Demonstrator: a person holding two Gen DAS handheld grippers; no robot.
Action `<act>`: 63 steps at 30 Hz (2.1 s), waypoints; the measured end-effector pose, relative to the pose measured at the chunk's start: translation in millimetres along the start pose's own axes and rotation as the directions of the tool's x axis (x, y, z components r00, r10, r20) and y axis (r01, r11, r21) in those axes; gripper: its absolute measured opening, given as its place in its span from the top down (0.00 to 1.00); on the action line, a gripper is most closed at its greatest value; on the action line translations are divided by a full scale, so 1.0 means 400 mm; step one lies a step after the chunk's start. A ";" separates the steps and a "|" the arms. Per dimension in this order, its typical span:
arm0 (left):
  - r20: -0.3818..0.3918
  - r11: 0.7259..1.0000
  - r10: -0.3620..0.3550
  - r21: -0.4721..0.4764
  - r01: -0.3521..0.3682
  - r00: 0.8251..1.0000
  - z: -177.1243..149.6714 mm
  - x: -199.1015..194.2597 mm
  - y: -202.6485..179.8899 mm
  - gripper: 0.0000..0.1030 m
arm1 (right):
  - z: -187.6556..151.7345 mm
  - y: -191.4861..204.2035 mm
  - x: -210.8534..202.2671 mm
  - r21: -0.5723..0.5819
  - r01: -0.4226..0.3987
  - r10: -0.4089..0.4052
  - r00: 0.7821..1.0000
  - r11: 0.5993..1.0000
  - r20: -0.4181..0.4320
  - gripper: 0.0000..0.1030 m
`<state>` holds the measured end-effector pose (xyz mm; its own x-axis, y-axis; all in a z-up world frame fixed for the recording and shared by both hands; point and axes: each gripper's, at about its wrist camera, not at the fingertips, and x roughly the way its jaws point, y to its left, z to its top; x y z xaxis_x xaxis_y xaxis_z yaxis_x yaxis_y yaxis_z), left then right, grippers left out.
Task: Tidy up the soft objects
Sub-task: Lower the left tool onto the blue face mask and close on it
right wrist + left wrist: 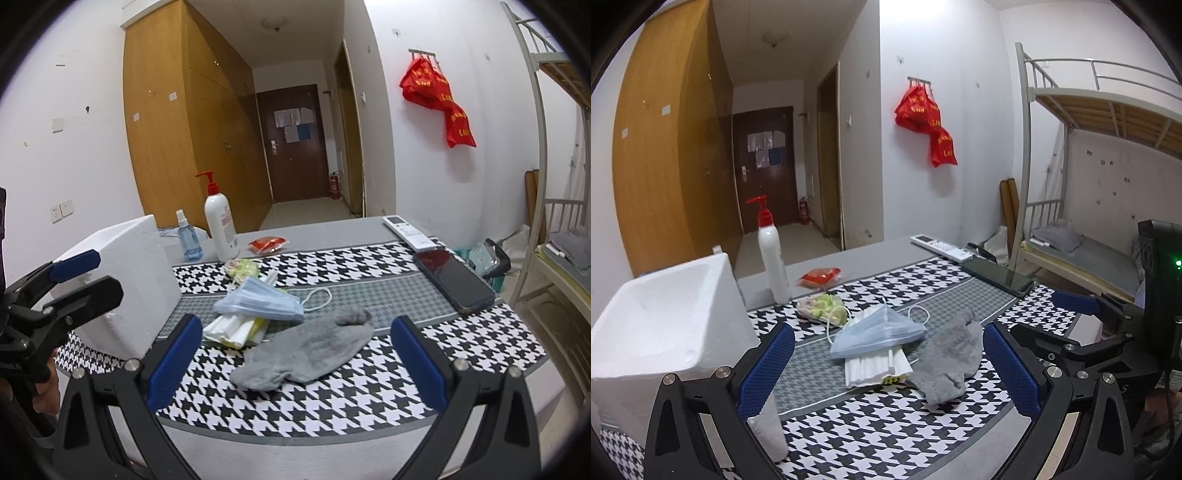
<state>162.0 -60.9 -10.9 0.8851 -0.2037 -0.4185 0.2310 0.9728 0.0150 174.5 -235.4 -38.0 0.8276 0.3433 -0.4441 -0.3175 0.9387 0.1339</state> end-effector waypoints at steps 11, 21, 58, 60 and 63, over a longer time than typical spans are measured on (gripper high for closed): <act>-0.073 1.000 0.009 -0.020 -0.011 0.997 -0.003 0.092 -0.001 0.01 | -0.012 -0.044 0.065 0.021 -0.014 0.015 0.998 1.000 -0.068 0.00; -0.128 0.999 0.032 -0.006 -0.033 0.991 0.008 0.173 -0.002 0.01 | -0.020 -0.065 0.106 0.026 -0.033 0.035 0.993 0.999 -0.115 0.00; -0.287 0.992 -0.076 -0.118 0.044 0.955 -0.039 0.370 0.047 0.70 | -0.036 -0.094 0.253 -0.002 -0.034 0.032 0.966 0.999 -0.256 0.00; -0.273 0.992 -0.081 -0.111 0.052 0.959 -0.039 0.363 0.044 0.76 | -0.034 -0.093 0.257 -0.008 -0.034 0.031 0.965 0.999 -0.259 0.00; -0.257 0.991 -0.097 -0.113 0.070 0.961 -0.038 0.353 0.044 0.80 | -0.033 -0.090 0.262 -0.014 -0.033 0.028 0.964 0.999 -0.263 0.00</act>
<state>284.8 -71.0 -83.5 0.7246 -0.2622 -0.6373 0.2456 0.9623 -0.1167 266.4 -233.6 -100.8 0.6674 0.3494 -0.6576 -0.3511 0.9264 0.1359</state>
